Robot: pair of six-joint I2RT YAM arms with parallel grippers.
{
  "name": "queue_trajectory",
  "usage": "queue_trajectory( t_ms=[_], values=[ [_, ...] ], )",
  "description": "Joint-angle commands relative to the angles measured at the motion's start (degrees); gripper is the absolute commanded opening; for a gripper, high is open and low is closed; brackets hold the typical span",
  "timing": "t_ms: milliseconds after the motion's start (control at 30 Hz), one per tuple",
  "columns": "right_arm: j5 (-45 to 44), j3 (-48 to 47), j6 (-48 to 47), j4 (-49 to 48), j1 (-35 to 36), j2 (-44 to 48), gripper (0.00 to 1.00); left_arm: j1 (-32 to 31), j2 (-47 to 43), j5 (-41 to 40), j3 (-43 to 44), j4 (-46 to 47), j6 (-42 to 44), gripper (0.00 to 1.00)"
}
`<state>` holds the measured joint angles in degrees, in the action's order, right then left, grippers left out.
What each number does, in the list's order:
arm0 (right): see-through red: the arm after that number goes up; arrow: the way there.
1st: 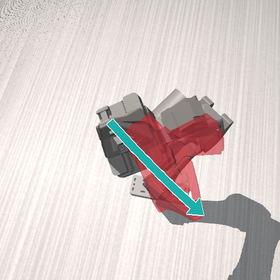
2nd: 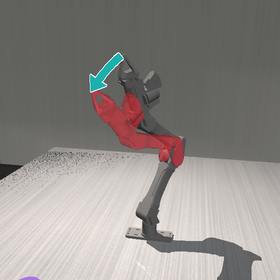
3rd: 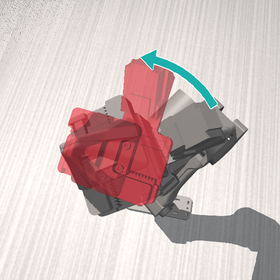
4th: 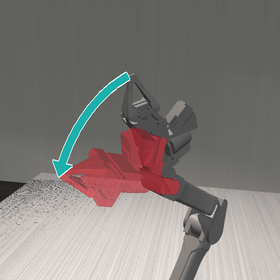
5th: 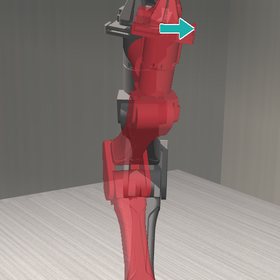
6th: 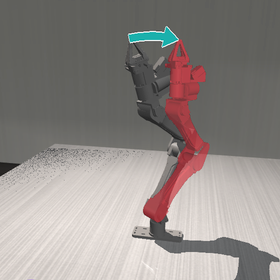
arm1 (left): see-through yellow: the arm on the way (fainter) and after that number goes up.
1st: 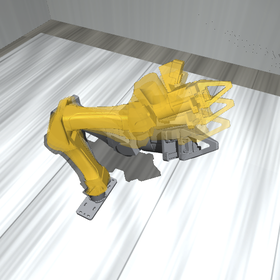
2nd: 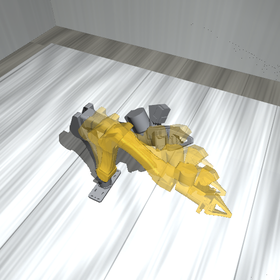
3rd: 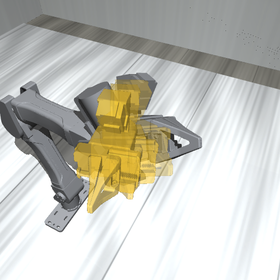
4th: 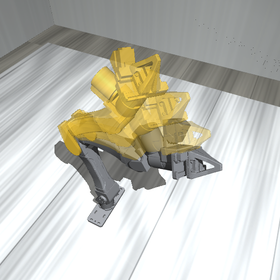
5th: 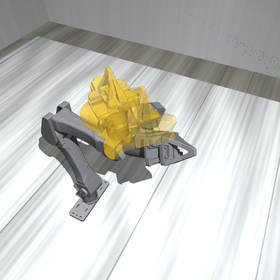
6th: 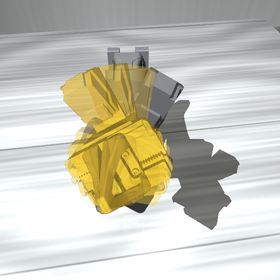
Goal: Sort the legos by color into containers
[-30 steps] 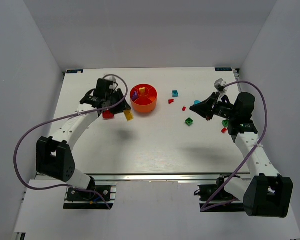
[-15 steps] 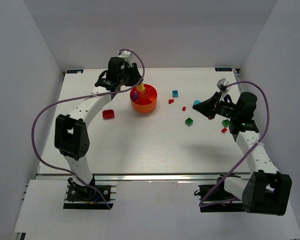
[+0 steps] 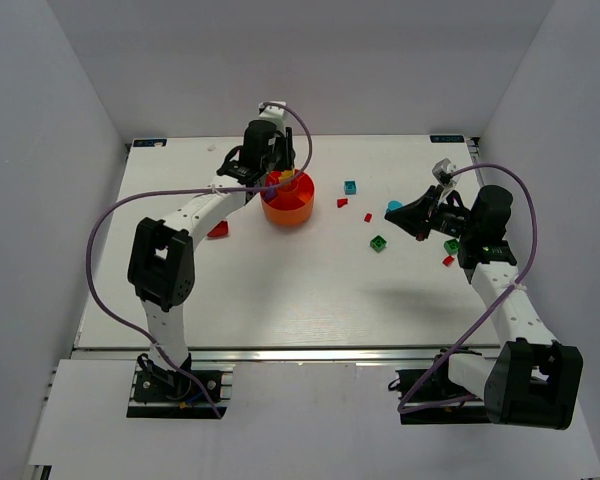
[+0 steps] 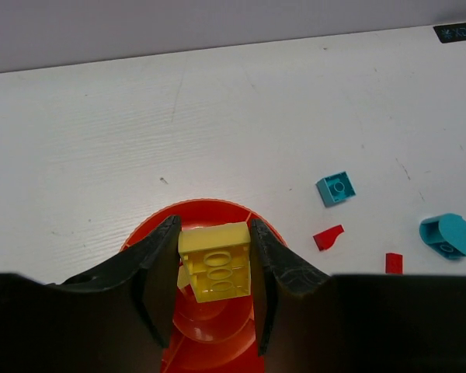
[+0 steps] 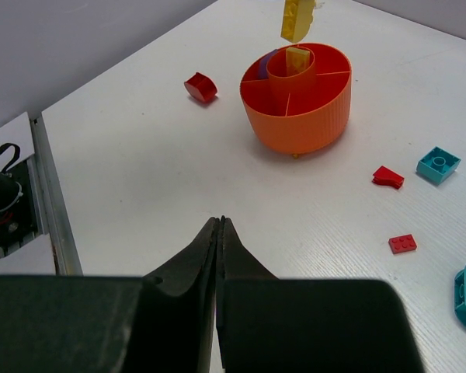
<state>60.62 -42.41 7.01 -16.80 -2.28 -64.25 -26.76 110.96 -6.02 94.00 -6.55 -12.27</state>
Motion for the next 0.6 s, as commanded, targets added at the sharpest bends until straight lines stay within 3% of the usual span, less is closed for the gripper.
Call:
queue_trajectory(
  t_ms=[0, 467, 567],
  values=[
    [1.3, -0.2, -0.9, -1.3, -0.4, -0.6, 0.00, -1.2, -2.7, -5.7, -2.2, 4.2, 1.3, 0.00],
    [1.5, -0.2, -0.5, -1.5, -0.9, -0.7, 0.00, -2.9, -1.4, -9.9, -4.8, 5.7, 0.5, 0.00],
    [1.6, -0.2, -0.6, -1.6, -1.0, -0.8, 0.00, -3.4, -0.6, -10.6, -4.8, 5.1, -0.1, 0.13]
  ],
)
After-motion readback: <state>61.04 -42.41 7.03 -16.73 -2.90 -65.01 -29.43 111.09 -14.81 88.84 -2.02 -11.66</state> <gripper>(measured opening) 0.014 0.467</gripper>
